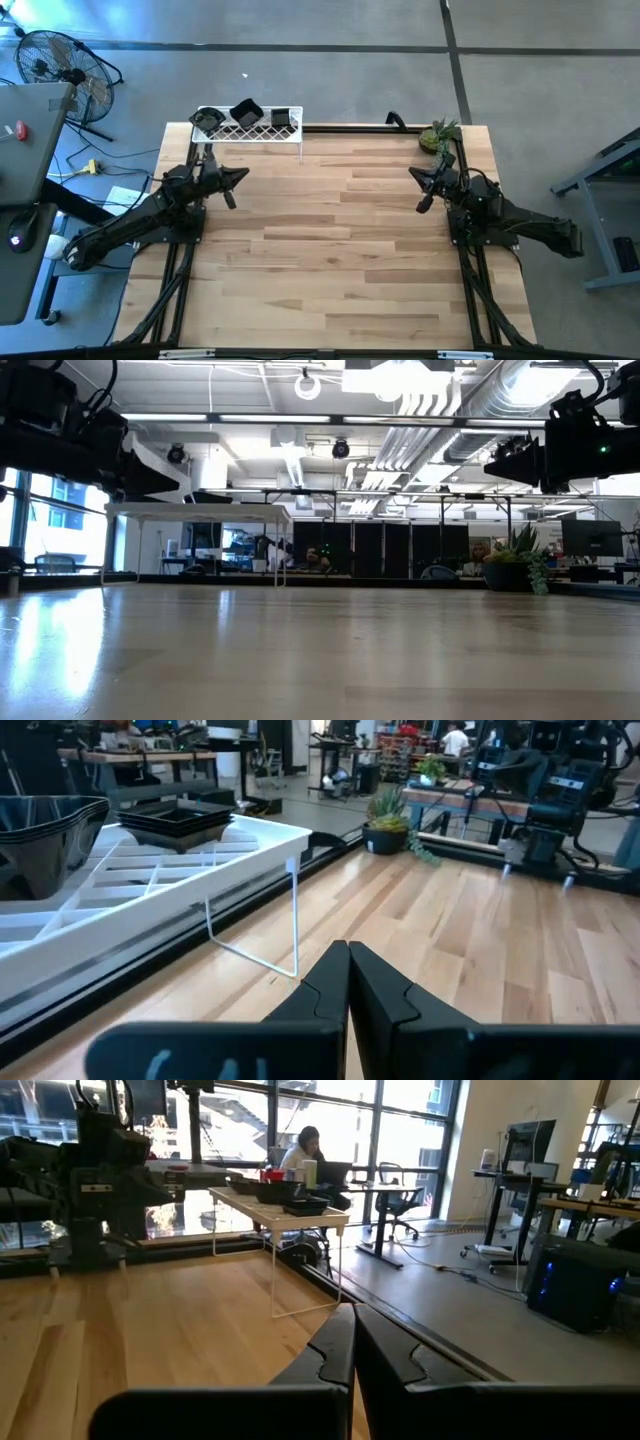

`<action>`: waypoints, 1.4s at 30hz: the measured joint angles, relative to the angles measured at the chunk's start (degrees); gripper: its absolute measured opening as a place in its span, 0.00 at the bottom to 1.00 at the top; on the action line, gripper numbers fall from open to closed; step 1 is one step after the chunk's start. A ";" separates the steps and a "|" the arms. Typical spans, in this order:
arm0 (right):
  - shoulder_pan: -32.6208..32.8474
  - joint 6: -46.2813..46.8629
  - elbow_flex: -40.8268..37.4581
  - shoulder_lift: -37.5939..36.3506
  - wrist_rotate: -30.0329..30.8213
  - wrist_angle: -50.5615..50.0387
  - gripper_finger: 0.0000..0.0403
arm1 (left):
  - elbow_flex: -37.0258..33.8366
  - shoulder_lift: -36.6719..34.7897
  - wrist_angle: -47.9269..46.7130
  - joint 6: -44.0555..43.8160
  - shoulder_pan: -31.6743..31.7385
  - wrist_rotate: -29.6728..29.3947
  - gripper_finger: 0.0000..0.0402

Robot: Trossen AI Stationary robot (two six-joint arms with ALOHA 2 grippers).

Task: Pick & Place Mini shaped plates
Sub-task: Return to Home Position

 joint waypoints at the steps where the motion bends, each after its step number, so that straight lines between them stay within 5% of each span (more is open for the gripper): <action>1: 0.00 0.00 0.00 0.00 0.00 0.00 0.00 | 0.10 0.00 -0.04 0.00 0.00 -0.11 0.00; 42: 0.00 0.00 -0.02 0.02 0.00 1.62 0.01 | 0.56 -0.01 -0.76 -0.07 0.00 -0.33 0.00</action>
